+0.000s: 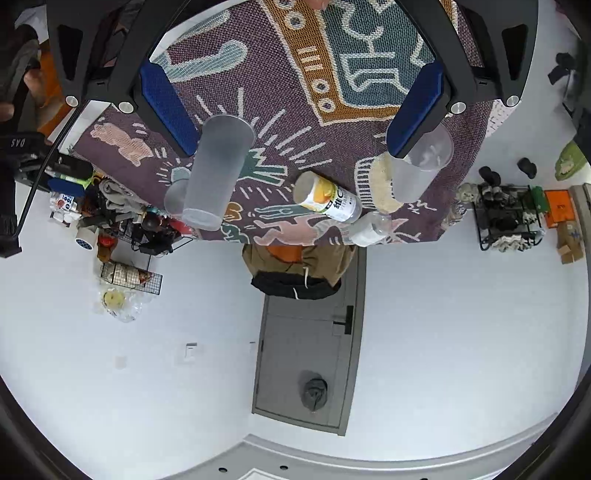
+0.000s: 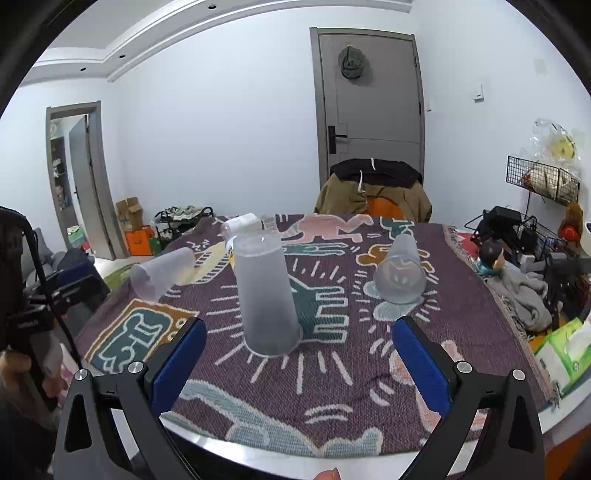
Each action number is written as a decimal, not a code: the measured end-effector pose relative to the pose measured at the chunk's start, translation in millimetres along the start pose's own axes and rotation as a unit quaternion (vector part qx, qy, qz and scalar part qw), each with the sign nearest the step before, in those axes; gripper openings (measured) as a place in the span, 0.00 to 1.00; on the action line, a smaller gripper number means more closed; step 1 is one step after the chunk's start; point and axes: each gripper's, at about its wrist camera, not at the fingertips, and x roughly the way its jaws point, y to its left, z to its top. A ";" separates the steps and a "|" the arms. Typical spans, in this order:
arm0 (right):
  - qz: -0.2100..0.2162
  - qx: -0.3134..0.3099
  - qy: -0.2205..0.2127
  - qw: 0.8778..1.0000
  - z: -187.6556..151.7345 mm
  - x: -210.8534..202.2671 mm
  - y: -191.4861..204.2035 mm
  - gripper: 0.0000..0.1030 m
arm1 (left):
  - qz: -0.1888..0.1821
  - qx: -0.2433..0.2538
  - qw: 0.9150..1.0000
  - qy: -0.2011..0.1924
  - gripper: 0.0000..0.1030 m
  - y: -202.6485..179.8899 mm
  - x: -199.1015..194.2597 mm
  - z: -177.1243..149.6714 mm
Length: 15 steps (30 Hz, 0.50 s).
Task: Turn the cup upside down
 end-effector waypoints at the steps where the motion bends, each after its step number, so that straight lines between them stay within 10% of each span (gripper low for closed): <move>1: 0.000 -0.002 0.001 1.000 -2.8 -1.3 0.9 0.99 | 0.001 0.002 1.000 -0.001 1.00 -1.3 -1.3 -0.6; 15: -0.004 -0.010 -0.028 1.000 -26.8 -15.7 4.8 0.99 | 0.012 0.006 1.000 -0.010 1.00 -16.4 -15.3 -18.1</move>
